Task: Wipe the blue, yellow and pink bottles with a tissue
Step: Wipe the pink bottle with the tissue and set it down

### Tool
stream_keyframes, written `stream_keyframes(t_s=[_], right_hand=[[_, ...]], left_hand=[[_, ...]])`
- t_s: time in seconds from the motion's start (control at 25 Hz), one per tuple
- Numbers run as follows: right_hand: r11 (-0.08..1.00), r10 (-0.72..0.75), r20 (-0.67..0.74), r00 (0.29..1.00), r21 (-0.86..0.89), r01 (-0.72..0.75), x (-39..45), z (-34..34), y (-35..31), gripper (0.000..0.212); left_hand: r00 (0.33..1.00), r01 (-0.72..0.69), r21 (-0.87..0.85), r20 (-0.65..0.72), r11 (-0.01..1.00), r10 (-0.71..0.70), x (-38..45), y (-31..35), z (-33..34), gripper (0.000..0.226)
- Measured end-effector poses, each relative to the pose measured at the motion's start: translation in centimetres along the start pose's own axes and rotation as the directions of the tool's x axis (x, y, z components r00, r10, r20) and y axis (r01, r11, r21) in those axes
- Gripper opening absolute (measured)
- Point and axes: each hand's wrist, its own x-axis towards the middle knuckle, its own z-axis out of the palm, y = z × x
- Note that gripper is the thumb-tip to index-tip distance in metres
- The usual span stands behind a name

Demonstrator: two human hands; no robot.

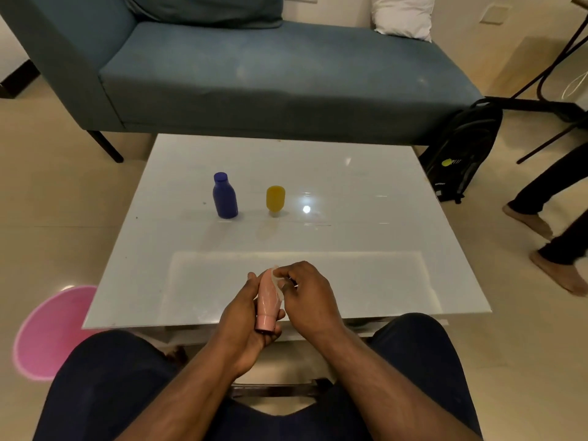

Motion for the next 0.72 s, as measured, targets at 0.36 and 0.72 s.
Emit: stream_keyframes(t_s=[0.36, 0.72], right_hand=[[0.991, -0.062, 0.008, 0.998, -0.116, 0.063, -1.7, 0.3, -0.8, 0.021], [0.974, -0.137, 0.052, 0.989, -0.174, 0.144, -2.3, 1.0, -1.0, 0.022]], left_hand=[[0.998, -0.014, -0.031, 0.066, 0.999, 0.016, -1.0, -0.8, -0.1, 0.058], [0.997, -0.007, -0.040, 0.083, 0.999, 0.010, -0.4, -1.4, -0.4, 0.060]])
